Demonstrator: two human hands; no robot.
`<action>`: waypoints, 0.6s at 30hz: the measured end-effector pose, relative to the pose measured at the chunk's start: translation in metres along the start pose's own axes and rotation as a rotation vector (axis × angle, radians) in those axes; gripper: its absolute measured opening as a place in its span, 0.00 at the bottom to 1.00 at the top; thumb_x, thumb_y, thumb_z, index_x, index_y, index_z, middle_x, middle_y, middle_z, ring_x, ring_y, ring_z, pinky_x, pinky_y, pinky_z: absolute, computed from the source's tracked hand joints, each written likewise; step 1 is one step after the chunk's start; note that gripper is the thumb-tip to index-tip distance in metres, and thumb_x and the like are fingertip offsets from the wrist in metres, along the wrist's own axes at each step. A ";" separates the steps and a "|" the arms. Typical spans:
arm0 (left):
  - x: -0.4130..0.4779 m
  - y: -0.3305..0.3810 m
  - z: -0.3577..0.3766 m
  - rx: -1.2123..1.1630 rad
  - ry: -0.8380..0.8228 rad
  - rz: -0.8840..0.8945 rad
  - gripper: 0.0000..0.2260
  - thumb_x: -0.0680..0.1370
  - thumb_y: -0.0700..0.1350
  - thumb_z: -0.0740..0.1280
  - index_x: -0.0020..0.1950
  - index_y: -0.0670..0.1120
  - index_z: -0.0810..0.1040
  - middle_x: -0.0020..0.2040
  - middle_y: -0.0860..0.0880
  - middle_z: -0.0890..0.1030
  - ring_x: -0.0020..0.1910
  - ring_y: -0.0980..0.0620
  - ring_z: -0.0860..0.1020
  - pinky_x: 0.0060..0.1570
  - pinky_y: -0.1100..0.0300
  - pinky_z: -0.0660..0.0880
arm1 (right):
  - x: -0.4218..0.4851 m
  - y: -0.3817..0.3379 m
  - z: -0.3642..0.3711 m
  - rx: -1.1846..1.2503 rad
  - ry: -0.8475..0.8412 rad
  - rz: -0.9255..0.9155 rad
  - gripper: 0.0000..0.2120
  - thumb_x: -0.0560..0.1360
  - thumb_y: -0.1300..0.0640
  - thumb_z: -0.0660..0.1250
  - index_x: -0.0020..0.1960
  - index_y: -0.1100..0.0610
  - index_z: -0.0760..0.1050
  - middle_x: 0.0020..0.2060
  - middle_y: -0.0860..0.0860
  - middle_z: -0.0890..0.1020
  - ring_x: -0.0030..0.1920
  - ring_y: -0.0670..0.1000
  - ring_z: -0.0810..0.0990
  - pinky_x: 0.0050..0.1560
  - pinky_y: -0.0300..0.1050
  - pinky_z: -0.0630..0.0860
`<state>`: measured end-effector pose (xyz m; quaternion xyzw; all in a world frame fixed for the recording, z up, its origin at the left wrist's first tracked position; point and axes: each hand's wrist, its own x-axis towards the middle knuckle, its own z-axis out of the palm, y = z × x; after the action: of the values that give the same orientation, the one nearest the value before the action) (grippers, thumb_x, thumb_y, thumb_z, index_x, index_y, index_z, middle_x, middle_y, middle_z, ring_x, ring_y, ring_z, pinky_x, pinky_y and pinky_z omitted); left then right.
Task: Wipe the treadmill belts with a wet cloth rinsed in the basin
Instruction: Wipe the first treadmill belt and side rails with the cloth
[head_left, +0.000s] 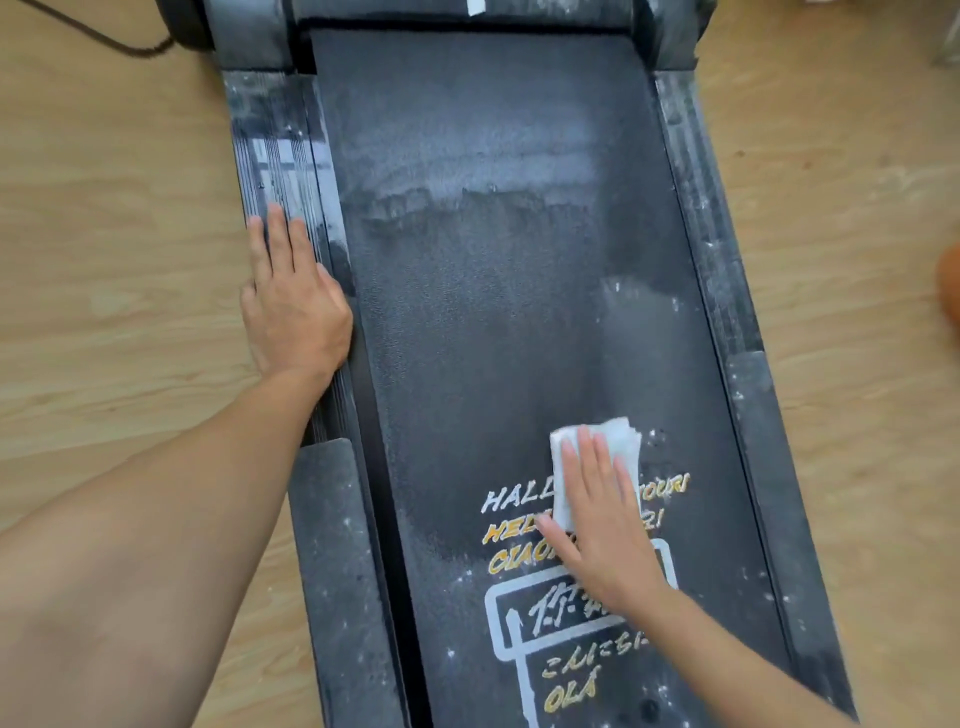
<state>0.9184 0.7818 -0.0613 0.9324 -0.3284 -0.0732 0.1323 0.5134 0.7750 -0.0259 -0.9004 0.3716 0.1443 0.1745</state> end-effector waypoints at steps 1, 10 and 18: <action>0.000 -0.002 0.001 0.005 0.008 -0.005 0.26 0.85 0.48 0.50 0.84 0.45 0.59 0.86 0.49 0.54 0.85 0.47 0.51 0.62 0.40 0.73 | -0.018 0.003 0.004 0.014 -0.028 -0.012 0.39 0.86 0.36 0.48 0.86 0.56 0.39 0.85 0.53 0.37 0.85 0.55 0.37 0.81 0.63 0.49; 0.002 -0.004 0.009 0.003 0.044 -0.001 0.25 0.85 0.48 0.50 0.83 0.46 0.59 0.86 0.50 0.54 0.85 0.48 0.51 0.64 0.38 0.72 | 0.255 0.017 -0.081 -0.003 0.253 0.247 0.47 0.80 0.25 0.45 0.86 0.55 0.42 0.86 0.54 0.44 0.85 0.55 0.40 0.83 0.61 0.42; 0.000 0.000 0.003 -0.027 0.041 0.008 0.27 0.84 0.49 0.49 0.84 0.45 0.58 0.86 0.49 0.54 0.85 0.47 0.52 0.68 0.38 0.70 | -0.008 0.043 -0.003 0.008 0.004 0.062 0.43 0.84 0.32 0.52 0.86 0.55 0.38 0.85 0.52 0.37 0.85 0.55 0.36 0.82 0.65 0.49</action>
<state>0.9178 0.7816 -0.0646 0.9304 -0.3284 -0.0579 0.1521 0.4776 0.7504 -0.0285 -0.8879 0.4002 0.1465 0.1729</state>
